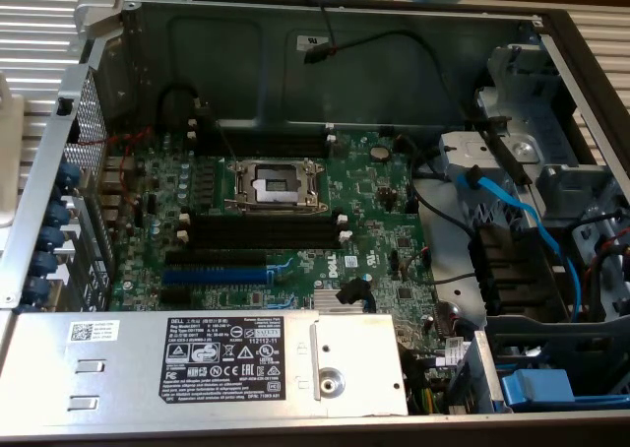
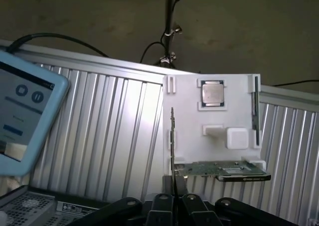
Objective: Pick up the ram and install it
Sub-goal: 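Pick up the ram and move it above insertion slot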
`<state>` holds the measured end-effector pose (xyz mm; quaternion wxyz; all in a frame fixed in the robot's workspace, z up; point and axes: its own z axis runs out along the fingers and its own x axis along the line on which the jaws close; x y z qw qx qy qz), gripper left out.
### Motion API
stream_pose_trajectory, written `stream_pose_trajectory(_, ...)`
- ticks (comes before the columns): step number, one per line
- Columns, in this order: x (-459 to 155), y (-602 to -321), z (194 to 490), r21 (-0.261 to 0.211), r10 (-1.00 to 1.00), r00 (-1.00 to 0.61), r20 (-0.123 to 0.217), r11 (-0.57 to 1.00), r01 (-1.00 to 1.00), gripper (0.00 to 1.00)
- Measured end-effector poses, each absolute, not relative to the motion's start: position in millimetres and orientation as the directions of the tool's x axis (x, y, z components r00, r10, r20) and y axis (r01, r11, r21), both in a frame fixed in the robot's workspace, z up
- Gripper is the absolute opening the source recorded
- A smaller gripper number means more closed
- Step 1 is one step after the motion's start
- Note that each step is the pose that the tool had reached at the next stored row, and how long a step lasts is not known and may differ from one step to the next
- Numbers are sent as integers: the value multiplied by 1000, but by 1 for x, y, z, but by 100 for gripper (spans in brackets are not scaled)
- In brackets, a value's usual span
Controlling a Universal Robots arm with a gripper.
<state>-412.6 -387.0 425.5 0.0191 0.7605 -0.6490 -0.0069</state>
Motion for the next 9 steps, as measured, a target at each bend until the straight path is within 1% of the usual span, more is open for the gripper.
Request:
stream_pose_trajectory(5, -396, -388, 430, 27, -988, 157, 10, -157, -987, 13)
stream_pose_trajectory(9, -384, -389, 431, 8, -988, 157, 9, -157, -988, 13)
